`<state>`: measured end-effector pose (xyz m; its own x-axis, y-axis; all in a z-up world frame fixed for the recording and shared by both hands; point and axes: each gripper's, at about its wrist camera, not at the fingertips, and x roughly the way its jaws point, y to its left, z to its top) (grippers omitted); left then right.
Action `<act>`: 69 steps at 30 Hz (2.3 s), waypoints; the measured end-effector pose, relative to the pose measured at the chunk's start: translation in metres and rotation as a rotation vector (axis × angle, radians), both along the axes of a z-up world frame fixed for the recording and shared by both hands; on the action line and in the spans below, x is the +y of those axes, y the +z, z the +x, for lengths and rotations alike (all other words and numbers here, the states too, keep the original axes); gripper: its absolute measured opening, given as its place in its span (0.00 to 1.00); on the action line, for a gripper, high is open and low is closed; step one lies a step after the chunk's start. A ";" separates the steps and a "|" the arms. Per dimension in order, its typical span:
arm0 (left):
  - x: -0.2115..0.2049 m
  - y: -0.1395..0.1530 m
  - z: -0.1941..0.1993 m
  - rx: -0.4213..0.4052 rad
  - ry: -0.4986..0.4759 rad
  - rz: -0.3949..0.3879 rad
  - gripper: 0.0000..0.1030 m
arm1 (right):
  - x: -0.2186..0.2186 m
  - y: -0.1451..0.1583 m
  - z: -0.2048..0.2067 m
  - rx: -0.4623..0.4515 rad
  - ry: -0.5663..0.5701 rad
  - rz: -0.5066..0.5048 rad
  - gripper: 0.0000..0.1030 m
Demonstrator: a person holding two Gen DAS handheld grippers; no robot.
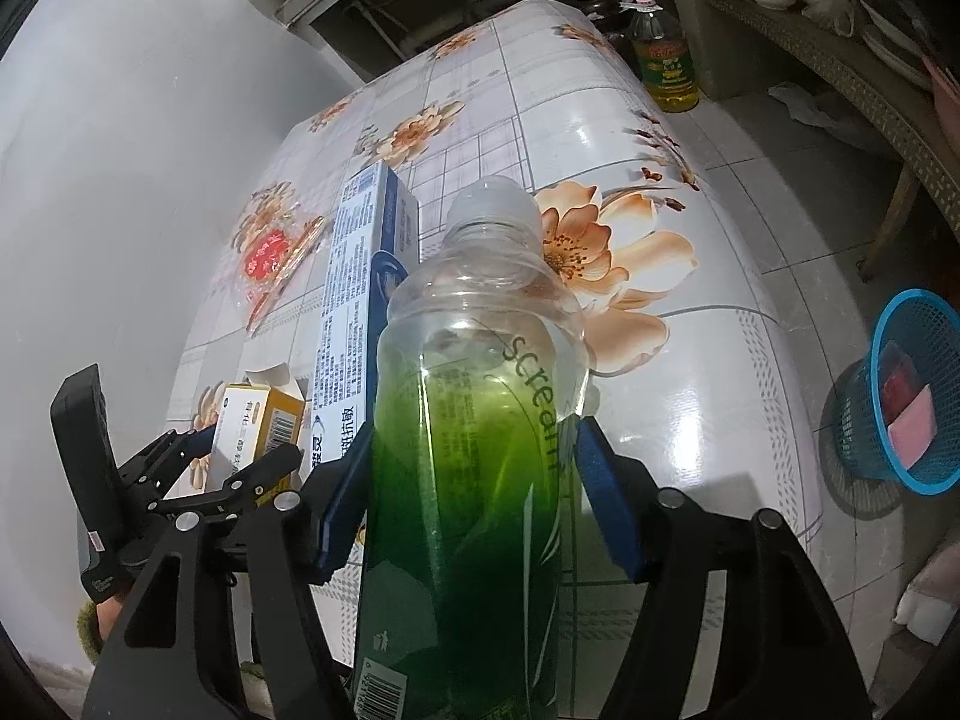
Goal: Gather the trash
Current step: 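Grasp the white-yellow medicine box with the left tool while the right tool holds the bottle, then carry the medicine box and green bottle in both tools to the wastebasket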
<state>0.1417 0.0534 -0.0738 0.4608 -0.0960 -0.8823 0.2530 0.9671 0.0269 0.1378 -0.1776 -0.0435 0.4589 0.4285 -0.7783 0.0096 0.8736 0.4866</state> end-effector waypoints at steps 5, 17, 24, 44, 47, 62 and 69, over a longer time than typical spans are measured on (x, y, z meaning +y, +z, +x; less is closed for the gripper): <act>-0.001 0.001 -0.001 -0.011 -0.002 0.012 0.71 | -0.001 0.001 -0.001 -0.001 -0.005 -0.006 0.62; -0.003 0.008 -0.006 -0.054 -0.005 0.043 0.71 | -0.006 0.003 -0.007 -0.009 -0.016 -0.015 0.62; -0.002 0.016 -0.011 -0.081 0.002 0.050 0.70 | -0.010 0.005 -0.010 -0.022 -0.018 -0.010 0.62; -0.062 0.112 -0.012 -0.214 -0.199 -0.197 0.70 | -0.080 0.039 -0.079 -0.180 -0.196 0.058 0.62; -0.106 0.128 -0.008 -0.207 -0.297 -0.269 0.70 | -0.119 0.038 -0.106 -0.188 -0.314 0.050 0.62; -0.401 0.033 0.025 0.281 -0.659 -0.160 0.71 | -0.299 -0.094 -0.218 0.017 -0.892 0.374 0.62; -0.487 -0.063 0.043 0.445 -0.588 -0.019 0.71 | -0.319 -0.163 -0.212 0.111 -0.965 0.497 0.62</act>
